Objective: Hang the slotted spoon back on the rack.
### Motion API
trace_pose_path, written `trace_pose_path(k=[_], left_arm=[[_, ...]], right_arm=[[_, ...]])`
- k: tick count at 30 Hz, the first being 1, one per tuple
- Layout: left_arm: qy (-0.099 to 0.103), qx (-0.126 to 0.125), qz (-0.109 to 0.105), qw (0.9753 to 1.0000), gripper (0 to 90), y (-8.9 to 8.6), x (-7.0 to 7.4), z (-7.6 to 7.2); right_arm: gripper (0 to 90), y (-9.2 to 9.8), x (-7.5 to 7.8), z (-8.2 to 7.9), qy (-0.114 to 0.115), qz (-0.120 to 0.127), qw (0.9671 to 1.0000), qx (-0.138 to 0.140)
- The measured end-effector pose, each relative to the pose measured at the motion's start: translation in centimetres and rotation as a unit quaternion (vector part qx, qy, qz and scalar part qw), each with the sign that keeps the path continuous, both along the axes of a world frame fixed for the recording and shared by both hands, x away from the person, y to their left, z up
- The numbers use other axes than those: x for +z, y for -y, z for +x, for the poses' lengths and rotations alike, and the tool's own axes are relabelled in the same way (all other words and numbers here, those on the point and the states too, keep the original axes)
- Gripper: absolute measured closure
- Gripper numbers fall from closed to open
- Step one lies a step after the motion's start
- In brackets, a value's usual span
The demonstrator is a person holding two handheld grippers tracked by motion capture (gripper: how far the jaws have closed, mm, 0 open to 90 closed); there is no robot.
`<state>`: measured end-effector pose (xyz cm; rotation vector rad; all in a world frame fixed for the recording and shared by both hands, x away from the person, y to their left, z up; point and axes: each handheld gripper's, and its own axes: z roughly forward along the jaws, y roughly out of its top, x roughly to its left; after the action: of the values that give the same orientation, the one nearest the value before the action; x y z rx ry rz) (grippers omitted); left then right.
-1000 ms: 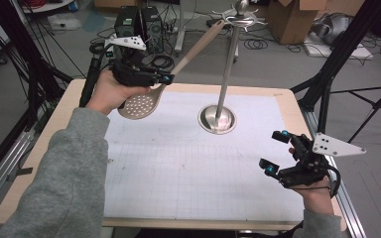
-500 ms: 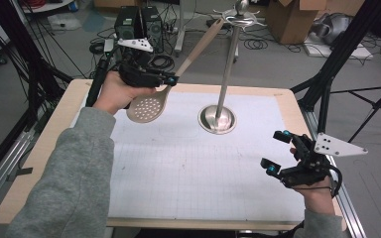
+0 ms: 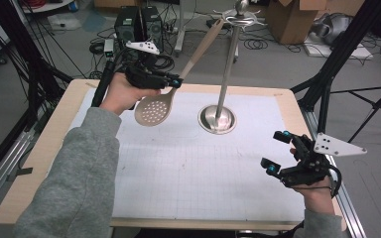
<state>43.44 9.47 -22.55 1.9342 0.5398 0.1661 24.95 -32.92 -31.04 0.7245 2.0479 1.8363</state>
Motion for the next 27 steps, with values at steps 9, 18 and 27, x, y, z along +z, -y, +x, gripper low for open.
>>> trace_pose_path(k=[9, 18, 27], left_arm=[[-0.003, -0.002, 0.011, 0.9999, 78.1, 1.3, -0.5, 0.4], [-0.004, -0.001, 0.020, 0.9998, 78.1, 2.4, -1.1, 0.8], [-0.005, 0.002, 0.026, 0.9996, 78.0, 3.3, -1.4, 1.2]], right_arm=[[0.4, 0.2, 0.2, -0.1, 0.005, 0.000, 1.0000, 0.000], [0.4, 0.3, 0.3, -0.2, 0.007, 0.004, 1.0000, 0.001], [0.4, 0.4, 0.4, -0.3, 0.010, 0.006, 0.9999, -0.001]])
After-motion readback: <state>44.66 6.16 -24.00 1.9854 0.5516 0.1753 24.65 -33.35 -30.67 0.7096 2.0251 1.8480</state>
